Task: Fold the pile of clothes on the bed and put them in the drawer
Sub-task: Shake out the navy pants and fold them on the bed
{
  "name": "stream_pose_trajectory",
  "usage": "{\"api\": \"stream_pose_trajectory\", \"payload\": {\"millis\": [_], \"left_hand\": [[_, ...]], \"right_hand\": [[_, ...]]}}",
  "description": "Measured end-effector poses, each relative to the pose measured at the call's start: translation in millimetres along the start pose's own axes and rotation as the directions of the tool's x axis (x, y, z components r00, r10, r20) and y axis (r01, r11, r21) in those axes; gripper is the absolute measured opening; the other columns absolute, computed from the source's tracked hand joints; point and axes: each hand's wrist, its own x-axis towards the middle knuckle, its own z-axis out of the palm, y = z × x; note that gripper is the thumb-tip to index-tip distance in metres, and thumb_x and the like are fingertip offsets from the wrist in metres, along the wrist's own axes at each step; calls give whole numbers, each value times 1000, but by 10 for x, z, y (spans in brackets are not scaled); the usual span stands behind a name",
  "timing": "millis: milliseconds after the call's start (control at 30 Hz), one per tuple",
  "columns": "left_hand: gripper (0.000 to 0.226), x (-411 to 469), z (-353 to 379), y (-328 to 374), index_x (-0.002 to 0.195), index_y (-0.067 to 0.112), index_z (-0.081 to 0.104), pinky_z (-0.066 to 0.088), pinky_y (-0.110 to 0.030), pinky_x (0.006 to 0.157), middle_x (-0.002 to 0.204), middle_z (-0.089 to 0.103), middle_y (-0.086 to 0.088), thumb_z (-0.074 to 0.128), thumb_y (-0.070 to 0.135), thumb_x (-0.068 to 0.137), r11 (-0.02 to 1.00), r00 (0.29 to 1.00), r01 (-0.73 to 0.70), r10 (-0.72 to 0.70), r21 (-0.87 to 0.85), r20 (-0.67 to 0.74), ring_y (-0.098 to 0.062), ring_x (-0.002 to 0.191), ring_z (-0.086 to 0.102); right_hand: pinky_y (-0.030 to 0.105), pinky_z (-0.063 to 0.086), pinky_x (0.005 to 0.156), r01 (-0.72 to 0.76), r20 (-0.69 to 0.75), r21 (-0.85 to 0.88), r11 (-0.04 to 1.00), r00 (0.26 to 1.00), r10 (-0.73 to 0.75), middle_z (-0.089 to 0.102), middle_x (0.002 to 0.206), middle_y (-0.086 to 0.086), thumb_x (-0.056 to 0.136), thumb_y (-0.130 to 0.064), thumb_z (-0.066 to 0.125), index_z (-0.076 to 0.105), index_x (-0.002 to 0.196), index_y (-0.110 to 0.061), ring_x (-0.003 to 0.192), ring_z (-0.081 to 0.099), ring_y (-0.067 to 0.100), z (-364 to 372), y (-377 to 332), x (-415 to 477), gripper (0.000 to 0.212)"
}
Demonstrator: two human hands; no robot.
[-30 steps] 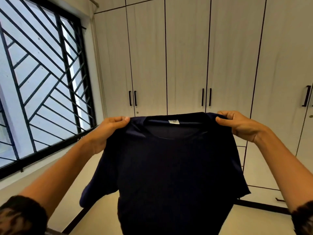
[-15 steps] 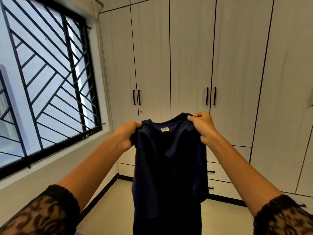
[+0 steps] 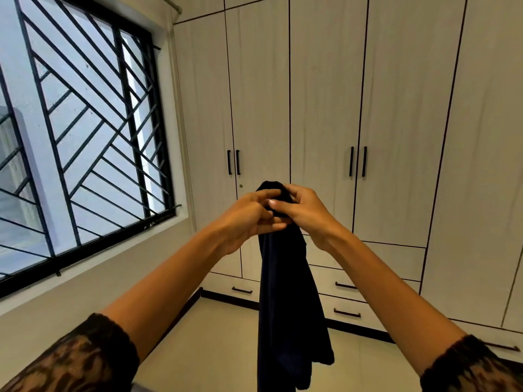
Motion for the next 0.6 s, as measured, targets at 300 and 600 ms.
{"api": "stream_pose_trajectory", "payload": {"millis": [300,600], "left_hand": [[71,199,-241,-47,141,27,34,24,-43,112,147,33,-3,70,36,80,194,854,-175,517,965,51,-24,135,28],[21,172,-306,-107,107,3,63,38,-4,63,98,67,-13,48,12,96,350,840,-256,542,901,29,-15,83,56]], "right_hand": [[31,55,86,10,56,89,996,998,-15,67,108,3,92,3,50,64,106,-22,100,64,19,1,20,-58,32],[21,52,81,114,28,55,992,993,-115,64,100,-3,84,-17,67,57,96,-24,96,61,10,-118,242,-158,18]]}}
